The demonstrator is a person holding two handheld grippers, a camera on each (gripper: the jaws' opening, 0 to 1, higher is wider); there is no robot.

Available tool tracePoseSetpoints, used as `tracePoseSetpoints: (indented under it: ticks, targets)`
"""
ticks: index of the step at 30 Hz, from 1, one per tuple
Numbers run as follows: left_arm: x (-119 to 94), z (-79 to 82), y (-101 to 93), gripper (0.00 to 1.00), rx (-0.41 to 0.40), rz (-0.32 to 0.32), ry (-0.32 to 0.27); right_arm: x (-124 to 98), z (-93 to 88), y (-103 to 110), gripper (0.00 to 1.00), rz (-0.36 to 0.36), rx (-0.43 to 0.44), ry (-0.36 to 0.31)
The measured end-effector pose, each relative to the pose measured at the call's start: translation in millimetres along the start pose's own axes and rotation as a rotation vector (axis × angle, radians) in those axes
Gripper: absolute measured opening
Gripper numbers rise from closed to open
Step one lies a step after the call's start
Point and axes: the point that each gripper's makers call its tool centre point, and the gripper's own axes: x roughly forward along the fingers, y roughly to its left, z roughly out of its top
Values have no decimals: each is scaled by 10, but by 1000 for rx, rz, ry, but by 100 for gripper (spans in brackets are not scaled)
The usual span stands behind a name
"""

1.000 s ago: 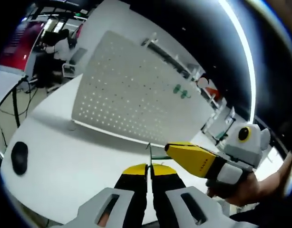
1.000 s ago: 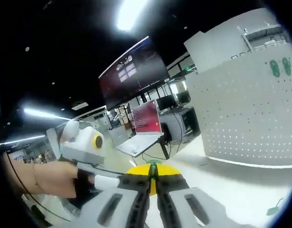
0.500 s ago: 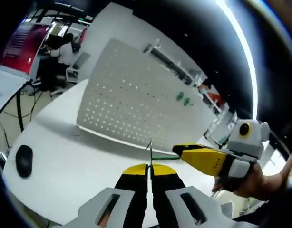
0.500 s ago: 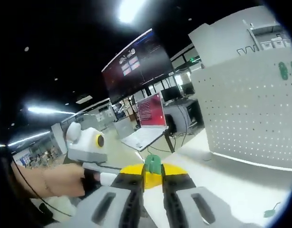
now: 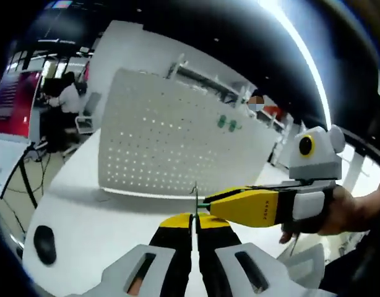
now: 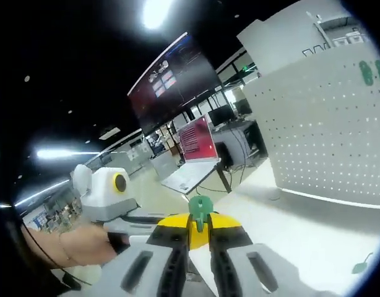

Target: Insert the hook assembly into the mounting plate slot until the hook locks in place.

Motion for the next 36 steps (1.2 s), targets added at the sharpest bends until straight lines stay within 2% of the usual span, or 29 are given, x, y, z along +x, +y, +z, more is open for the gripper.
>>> tracePoseSetpoints:
  ticks: [4,8,13,16,20,25,27,30,34,36]
  targets:
    - [17,12,-9,1,68,20,1,-4,7,-18,5,-11,-12,-4]
    - [16,38,-31,1,91,16,-4,-33,27,-19,2,-19,-33,-20]
    - [25,47,-30,1,107,23,-4,-51,37,-32,1,-33,-17,-46]
    - [39,41,-45,1,122,10,4,-69,32,-42,0,-56,-18,-52]
    - [59,45,-73,2,126,-7,11,-110,45,-76,0,-76,28,-79]
    - [63,52,-122,4,183,-30,15,-134,62,-70,0,-82,11,-77]
    - [64,37,-155,10,195,-56,23,-153,72,-100,0,-90,0,-79]
    - [72,15,-180,25,195,-75,26,-202,131,-149,0,-94,-19,-84]
    - [87,-20,-238,53,188,-109,31,-241,169,-187,0,-92,-108,-58]
    - [86,-43,-282,60,179,-139,37,-251,176,-209,0,-92,-123,-50]
